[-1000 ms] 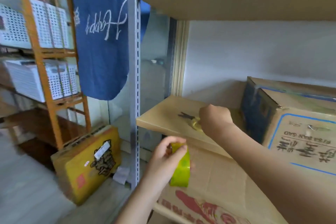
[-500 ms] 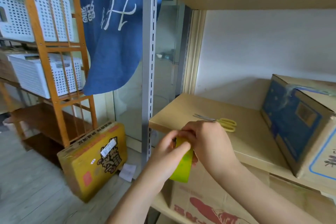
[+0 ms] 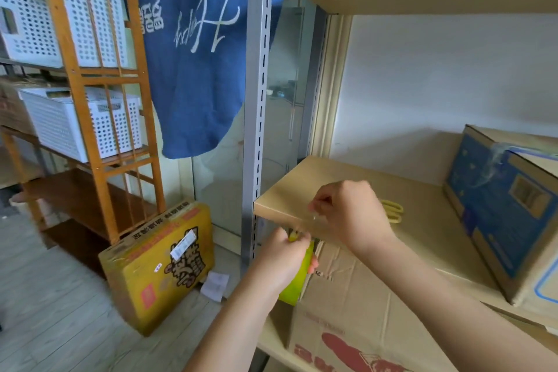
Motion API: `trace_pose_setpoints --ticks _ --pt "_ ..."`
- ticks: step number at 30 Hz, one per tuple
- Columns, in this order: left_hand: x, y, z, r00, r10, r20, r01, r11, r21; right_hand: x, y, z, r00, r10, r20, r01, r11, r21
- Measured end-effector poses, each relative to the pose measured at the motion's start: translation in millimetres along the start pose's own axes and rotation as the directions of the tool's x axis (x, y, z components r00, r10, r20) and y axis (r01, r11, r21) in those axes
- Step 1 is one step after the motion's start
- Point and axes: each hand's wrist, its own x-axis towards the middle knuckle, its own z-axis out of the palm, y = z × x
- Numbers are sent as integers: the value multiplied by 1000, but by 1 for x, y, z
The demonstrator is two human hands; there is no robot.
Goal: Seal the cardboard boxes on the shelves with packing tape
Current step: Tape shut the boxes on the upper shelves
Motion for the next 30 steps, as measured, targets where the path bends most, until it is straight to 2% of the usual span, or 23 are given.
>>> trace_pose_setpoints --ticks 2,4,6,8,10,12,14,16,17,18,19,20,21,22,23,25,26,30 --pt "6 -8 6 999 -8 33 7 999 42 1 5 15 998 41 37 -39 997 -70" --pt "14 -16 9 998 32 50 -32 999 -8 5 10 21 999 33 -13 -35 976 -215" --pt "19 -19 10 999 33 34 -31 998 -58 10 15 17 995 86 -44 -96 939 -331" --pt "24 -25 8 999 -6 -35 6 1000 -2 13 13 18 996 75 -44 -86 938 -337" --pt "25 -33 7 973 -9 -232 45 988 151 10 6 24 998 67 12 -59 941 -332" --pt "12 -30 9 877 136 -462 33 941 338 4 -4 23 998 66 17 -56 932 -358" --pt "-8 -17 23 702 414 -579 -124 872 474 -11 -11 5 997 -57 -58 29 916 -400" --pt "-31 9 48 566 617 -547 -391 785 480 -42 -2 -36 939 -255 -231 165 923 -348" --pt "-39 21 65 510 702 -498 -534 712 456 -64 11 -62 871 -363 -332 239 902 -359" --pt "-49 36 84 438 783 -442 -659 614 434 -89 31 -90 798 -429 -423 253 876 -411" --pt "-59 51 106 358 853 -380 -758 503 415 -116 56 -119 727 -445 -522 194 863 -465" --pt "-68 66 130 279 908 -313 -826 393 405 -142 85 -149 658 -407 -634 73 872 -485" --pt "-74 81 153 200 949 -243 -864 288 413 -163 116 -179 600 -325 -731 -76 886 -457" --pt "-76 94 175 140 973 -182 -874 208 439 -180 145 -206 585 -218 -781 -215 887 -408" --pt "-74 105 196 112 984 -136 -868 164 469 -191 169 -226 619 -129 -775 -313 864 -394" --pt "-63 116 228 154 983 -103 -848 185 498 -201 205 -240 742 -69 -667 -353 805 -476" --pt "-57 116 237 170 980 -105 -846 200 495 -205 217 -236 771 -60 -634 -347 795 -497" --pt "-39 111 248 96 985 -146 -860 156 486 -231 238 -177 763 39 -645 -412 798 -440"
